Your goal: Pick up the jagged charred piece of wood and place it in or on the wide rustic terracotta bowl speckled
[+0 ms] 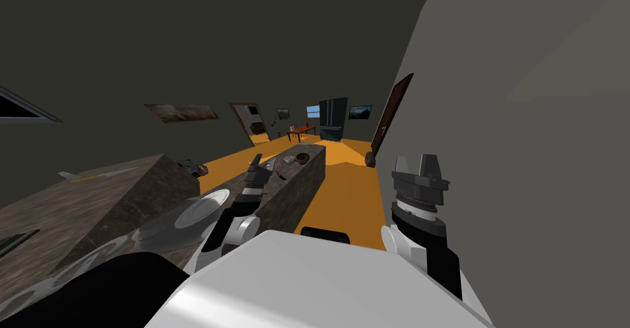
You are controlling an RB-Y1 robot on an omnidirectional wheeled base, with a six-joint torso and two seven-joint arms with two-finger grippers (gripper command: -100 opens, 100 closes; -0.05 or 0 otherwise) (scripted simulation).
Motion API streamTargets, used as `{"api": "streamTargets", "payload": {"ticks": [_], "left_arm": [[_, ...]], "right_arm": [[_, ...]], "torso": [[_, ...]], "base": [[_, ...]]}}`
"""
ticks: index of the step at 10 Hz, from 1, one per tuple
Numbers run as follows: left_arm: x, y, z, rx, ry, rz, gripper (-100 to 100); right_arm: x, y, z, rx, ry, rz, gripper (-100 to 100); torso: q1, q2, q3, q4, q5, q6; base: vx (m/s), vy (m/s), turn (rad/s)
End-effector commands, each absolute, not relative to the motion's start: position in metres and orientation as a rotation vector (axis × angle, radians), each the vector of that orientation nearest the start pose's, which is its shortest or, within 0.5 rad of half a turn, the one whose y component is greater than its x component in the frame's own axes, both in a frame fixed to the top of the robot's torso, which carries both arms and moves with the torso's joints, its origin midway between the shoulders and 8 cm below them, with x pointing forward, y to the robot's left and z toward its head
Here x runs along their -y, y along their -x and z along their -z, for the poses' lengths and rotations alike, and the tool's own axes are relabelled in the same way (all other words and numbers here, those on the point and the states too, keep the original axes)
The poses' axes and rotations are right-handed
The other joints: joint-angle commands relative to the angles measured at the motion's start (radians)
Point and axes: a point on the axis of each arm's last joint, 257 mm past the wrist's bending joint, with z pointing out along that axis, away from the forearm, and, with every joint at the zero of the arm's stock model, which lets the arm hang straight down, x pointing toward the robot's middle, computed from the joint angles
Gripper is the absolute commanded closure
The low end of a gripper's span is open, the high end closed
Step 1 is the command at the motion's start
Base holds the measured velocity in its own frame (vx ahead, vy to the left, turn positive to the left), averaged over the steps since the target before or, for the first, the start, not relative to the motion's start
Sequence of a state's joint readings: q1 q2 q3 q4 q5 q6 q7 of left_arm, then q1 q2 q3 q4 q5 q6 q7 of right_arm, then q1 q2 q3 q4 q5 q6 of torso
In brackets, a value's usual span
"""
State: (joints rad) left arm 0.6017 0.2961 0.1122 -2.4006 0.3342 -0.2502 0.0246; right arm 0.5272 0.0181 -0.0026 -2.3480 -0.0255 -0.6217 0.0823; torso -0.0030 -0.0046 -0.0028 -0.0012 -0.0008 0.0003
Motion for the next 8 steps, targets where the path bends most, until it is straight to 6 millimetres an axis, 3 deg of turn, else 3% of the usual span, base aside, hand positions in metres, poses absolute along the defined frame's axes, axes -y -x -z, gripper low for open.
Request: {"api": "streamTargets", "payload": {"ticks": [1,8], "left_arm": [[-0.324,-0.352,0.005,-0.884,0.862,1.338,-100],[-0.339,-0.358,0.052,-1.072,0.995,1.230,-100]], "right_arm": [[0.281,-0.304,-0.067,-0.483,-0.524,-1.259,0],[0.281,-0.304,-0.067,-0.483,-0.524,-1.259,0]], "torso": [[0.000,0.000,0.000,0.000,0.000,0.000],[0.000,0.000,0.000,0.000,0.000,0.000]], "base": [[0.059,-0.049,0.079],[0.063,-0.049,0.051]]}}
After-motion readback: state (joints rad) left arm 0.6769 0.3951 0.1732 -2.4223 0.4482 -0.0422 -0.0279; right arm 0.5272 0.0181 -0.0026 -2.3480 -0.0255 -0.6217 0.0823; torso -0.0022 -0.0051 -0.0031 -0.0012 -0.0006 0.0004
